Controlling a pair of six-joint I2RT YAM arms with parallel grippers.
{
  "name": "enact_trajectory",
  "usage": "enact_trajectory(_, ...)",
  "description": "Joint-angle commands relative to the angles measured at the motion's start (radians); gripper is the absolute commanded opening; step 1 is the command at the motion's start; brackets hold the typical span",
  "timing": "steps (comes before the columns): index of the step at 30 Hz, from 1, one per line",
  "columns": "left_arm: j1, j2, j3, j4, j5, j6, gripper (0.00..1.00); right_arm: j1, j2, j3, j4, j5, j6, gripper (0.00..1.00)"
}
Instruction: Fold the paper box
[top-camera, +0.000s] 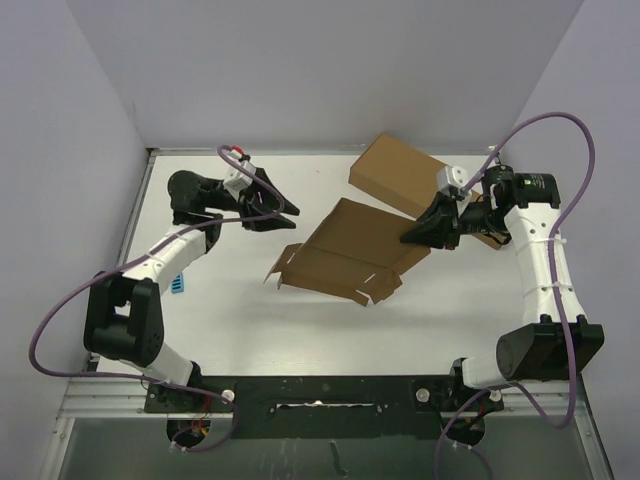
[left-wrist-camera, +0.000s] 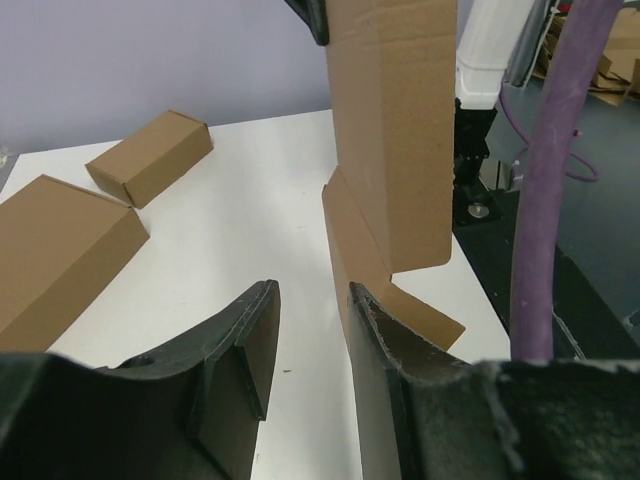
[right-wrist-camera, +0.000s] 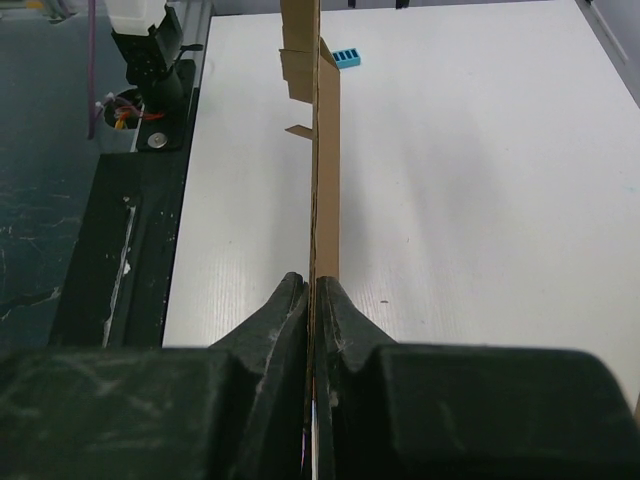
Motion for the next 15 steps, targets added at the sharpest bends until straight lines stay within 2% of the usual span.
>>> enact_trajectory(1, -0.019, 0.023, -0.023, 0.064, 0.047, 0.037, 0.32, 0.012, -0.015, 0.050, -0.049, -0.067, -0.030, 0.00)
enact_trajectory(15, -0.059, 0.005, -0.072, 0.056, 0.093, 0.047, 0.31, 0.011, -0.022, 0.059, -0.048, -0.062, -0.021, 0.00)
